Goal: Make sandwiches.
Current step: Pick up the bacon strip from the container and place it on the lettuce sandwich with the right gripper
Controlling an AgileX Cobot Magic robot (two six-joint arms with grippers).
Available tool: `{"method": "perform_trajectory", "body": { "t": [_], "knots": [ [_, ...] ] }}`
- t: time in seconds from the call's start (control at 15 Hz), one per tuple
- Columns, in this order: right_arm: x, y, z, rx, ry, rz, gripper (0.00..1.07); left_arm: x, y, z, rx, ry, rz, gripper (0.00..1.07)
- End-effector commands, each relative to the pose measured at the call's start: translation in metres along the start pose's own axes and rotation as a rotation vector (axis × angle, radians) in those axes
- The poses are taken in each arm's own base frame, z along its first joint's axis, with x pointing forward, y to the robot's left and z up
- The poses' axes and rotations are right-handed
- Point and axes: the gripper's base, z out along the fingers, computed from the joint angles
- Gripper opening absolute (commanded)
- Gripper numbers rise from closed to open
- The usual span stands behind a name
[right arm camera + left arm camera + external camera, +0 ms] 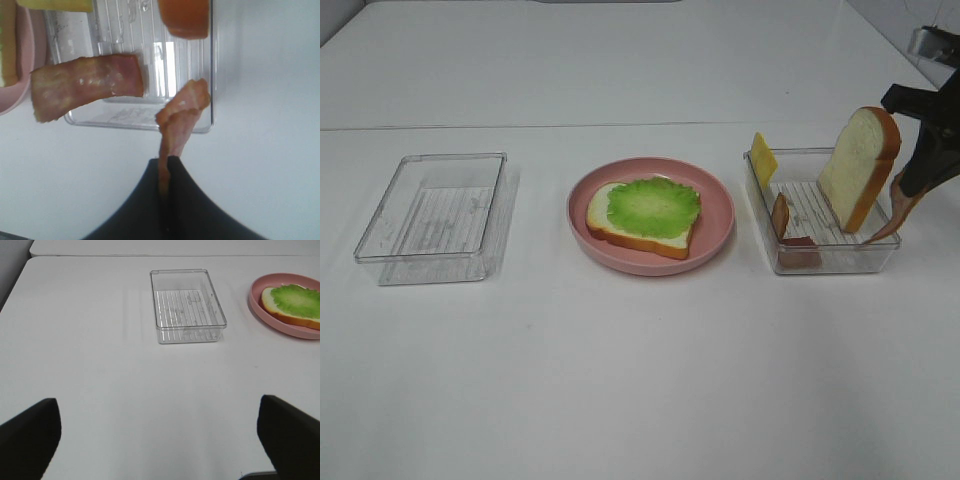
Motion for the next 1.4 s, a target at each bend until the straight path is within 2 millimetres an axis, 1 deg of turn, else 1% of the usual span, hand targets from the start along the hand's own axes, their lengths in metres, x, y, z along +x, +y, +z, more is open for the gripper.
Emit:
{"method": "perform_trajectory", "body": {
  "t": [0.07,0.13,0.2,0.27,0.33,0.4,0.47,0.53,0.6,0.67,0.73,0.8,0.93,1.0,1.07,1.2,1.27,1.33,1.4],
  "knots": [
    [0.012,0.013,-0.033,-0.026,-0.035,0.035,0.00,0.001,-0.001,-0.002,0.006,-0.029,-0.008,1.02],
    [0.014,0.017,-0.041,-0.046,-0.055,0.043,0.00,0.001,-0.001,-0.002,0.006,-0.029,-0.008,1.02],
    [0.018,0.024,-0.054,-0.087,-0.092,0.052,0.00,0.001,-0.001,-0.002,0.006,-0.029,-0.008,1.02],
    [0.019,0.040,-0.072,-0.151,-0.157,0.041,0.00,0.001,-0.001,-0.002,0.006,-0.029,-0.008,1.02],
    [0.017,0.052,-0.080,-0.181,-0.201,0.018,0.00,0.001,-0.001,-0.002,0.006,-0.029,-0.008,1.02],
    [0.015,0.062,-0.082,-0.194,-0.220,-0.003,0.00,0.001,-0.001,-0.002,0.006,-0.029,-0.008,1.02],
    [0.011,0.083,-0.084,-0.222,-0.261,-0.050,0.00,0.001,-0.001,-0.002,0.007,-0.029,-0.008,1.02],
    [0.006,0.119,-0.082,-0.260,-0.320,-0.123,0.00,0.001,-0.001,-0.002,0.007,-0.029,-0.008,1.02],
    [0.004,0.142,-0.078,-0.295,-0.350,-0.162,0.00,0.001,-0.001,-0.002,0.007,-0.029,-0.008,1.02],
    [0.003,0.154,-0.074,-0.309,-0.361,-0.183,0.00,0.001,-0.001,-0.002,0.007,-0.029,-0.008,1.02],
    [0.001,0.174,-0.067,-0.326,-0.378,-0.222,0.00,0.001,-0.001,-0.002,0.007,-0.029,-0.008,1.02],
    [-0.003,0.196,-0.053,-0.354,-0.385,-0.248,0.00,0.001,-0.001,-0.002,0.007,-0.029,-0.008,1.02],
    [-0.012,0.214,-0.028,-0.393,-0.371,-0.246,0.00,0.001,-0.001,-0.002,0.007,-0.029,-0.008,1.02],
    [-0.015,0.218,-0.021,-0.405,-0.367,-0.248,0.00,0.001,-0.001,-0.002,0.007,-0.029,-0.008,1.02],
    [-0.023,0.226,-0.002,-0.434,-0.348,-0.242,0.00,0.001,-0.001,-0.002,0.007,-0.029,-0.008,1.02],
    [-0.035,0.233,0.027,-0.455,-0.317,-0.241,0.00,0.001,-0.001,-0.002,0.007,-0.029,-0.008,1.02],
    [-0.038,0.233,0.031,-0.460,-0.313,-0.235,0.00,0.001,-0.001,-0.002,0.007,-0.029,-0.008,1.02],
    [-0.044,0.236,0.043,-0.476,-0.300,-0.224,0.00,0.001,-0.001,-0.002,0.007,-0.029,-0.008,1.02],
    [-0.054,0.239,0.058,-0.494,-0.289,-0.207,0.00,0.001,-0.001,-0.002,0.007,-0.029,-0.008,1.02]
  ]
}}
